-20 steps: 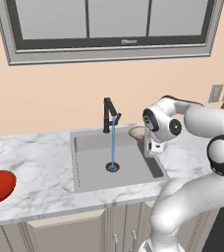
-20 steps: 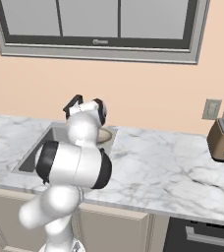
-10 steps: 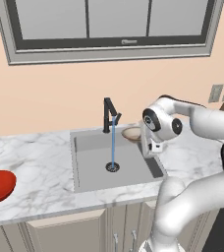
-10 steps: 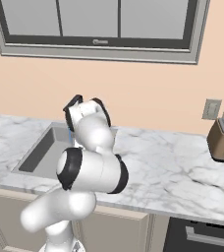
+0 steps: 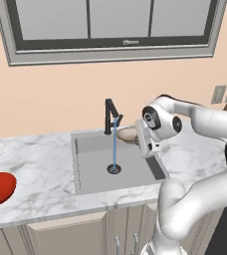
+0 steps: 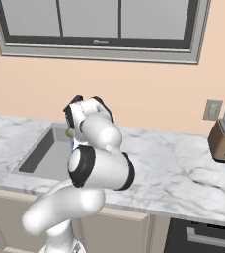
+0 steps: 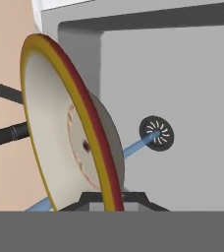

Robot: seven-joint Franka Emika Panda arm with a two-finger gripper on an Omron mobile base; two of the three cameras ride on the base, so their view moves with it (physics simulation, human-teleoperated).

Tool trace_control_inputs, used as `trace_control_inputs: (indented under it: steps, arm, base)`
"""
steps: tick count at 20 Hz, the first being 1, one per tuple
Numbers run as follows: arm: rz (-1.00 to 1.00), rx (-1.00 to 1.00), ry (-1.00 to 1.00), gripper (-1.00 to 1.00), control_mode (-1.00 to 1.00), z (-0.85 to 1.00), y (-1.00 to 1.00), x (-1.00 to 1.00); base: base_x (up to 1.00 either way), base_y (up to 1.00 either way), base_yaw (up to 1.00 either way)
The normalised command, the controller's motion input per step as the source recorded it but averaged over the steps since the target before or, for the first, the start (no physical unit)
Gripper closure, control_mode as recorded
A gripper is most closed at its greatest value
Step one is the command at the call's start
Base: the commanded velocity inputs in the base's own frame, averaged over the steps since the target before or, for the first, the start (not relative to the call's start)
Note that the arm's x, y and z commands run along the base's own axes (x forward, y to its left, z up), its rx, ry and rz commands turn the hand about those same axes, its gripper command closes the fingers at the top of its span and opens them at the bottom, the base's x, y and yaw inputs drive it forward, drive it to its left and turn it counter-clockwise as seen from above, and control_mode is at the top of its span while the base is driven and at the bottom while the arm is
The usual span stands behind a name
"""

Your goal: Rinse each bowl for a few seconds and place them down in the sink or on the counter.

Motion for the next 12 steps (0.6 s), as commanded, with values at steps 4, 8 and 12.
trace_control_inputs:
  steps: [4,8,12]
  arm:
    - [0.08,-0.04,-0.12,1.0,-1.0,-0.17,0.04,0.14]
    - [0.08,-0.04,-0.1,1.0,-1.0,-0.24,0.04,0.18]
    - [0.07,-0.01,-0.07,1.0,-1.0,-0.22,0.08,0.2]
  base:
    - [0.0,0.0,0.0]
    - [0.0,0.0,0.0]
    - [0.0,0.0,0.0]
